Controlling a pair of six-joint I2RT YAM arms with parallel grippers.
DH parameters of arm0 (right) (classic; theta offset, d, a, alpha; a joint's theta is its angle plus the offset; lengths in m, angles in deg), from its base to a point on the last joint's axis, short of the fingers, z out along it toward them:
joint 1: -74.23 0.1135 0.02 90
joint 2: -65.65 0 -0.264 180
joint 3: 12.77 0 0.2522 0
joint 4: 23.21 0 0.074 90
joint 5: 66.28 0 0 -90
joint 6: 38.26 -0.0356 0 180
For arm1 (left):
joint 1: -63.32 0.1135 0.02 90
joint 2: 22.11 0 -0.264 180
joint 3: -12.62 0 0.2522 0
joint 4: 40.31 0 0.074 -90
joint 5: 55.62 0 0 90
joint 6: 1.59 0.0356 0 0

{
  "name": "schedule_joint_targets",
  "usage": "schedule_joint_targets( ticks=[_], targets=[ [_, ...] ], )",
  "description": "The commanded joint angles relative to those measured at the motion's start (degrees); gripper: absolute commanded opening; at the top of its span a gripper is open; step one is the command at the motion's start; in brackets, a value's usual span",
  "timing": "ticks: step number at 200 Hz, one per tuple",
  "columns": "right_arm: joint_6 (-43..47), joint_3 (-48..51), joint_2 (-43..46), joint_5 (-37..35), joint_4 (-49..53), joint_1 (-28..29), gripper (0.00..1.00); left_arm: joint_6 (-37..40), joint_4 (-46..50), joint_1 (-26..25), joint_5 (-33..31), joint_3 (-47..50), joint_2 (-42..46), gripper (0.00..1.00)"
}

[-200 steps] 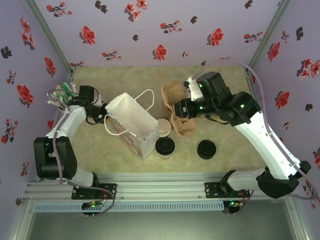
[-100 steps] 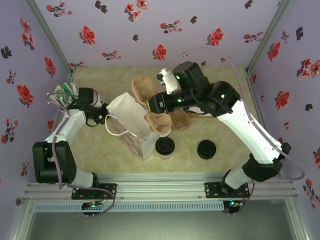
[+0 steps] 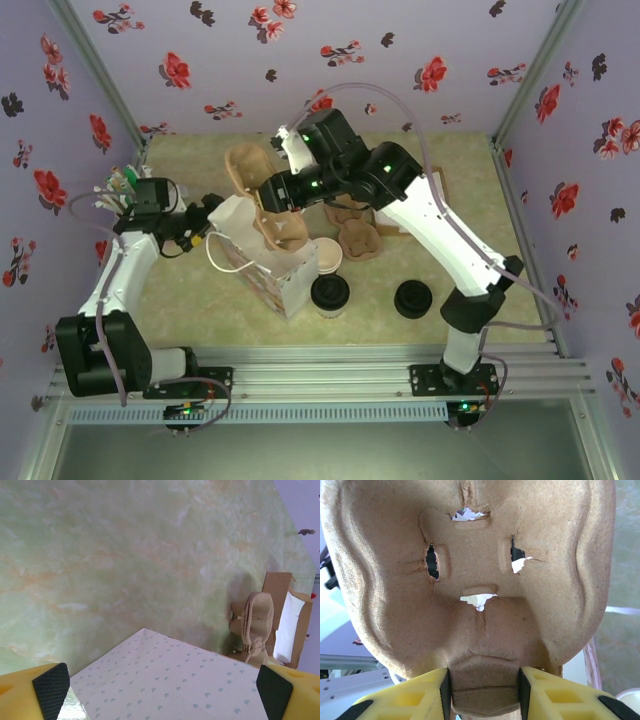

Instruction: Pack the takeout coffee

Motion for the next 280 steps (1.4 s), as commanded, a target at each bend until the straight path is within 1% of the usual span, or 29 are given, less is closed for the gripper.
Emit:
schedule_joint_targets(
  ticks=[1, 76, 161, 217, 265, 280],
  targets=[
    [0.1, -3.3, -2.8, 1.5, 1.6, 0.5, 0.39, -0.8, 0.3, 0.6, 0.6, -1.0, 2.4, 0.99],
    [1.7, -4.6, -7.2, 3.1, 3.7, 0.6, 0.39, -2.1, 1.8, 2.5, 0.6, -0.7, 8.2, 0.99],
    [3.3, -4.8, -9.8, 3.7, 5.6, 0.9, 0.39, -2.0, 3.9, 3.8, 0.6, 0.1, 12.8, 1.00],
    [4.5, -6.9, -11.8, -0.5, 9.9, 1.0, 0.39, -1.3, 6.8, 4.7, 0.6, -0.3, 16.3, 1.00],
    [5.9, -8.8, -12.3, -3.0, 12.6, 1.9, 0.39, -1.1, 7.3, 4.9, 0.6, -0.5, 16.7, 0.99],
    [6.2, -9.9, -13.0, -4.9, 14.4, 2.4, 0.39, -1.2, 7.2, 4.9, 0.6, -0.5, 16.7, 1.00]
  ],
)
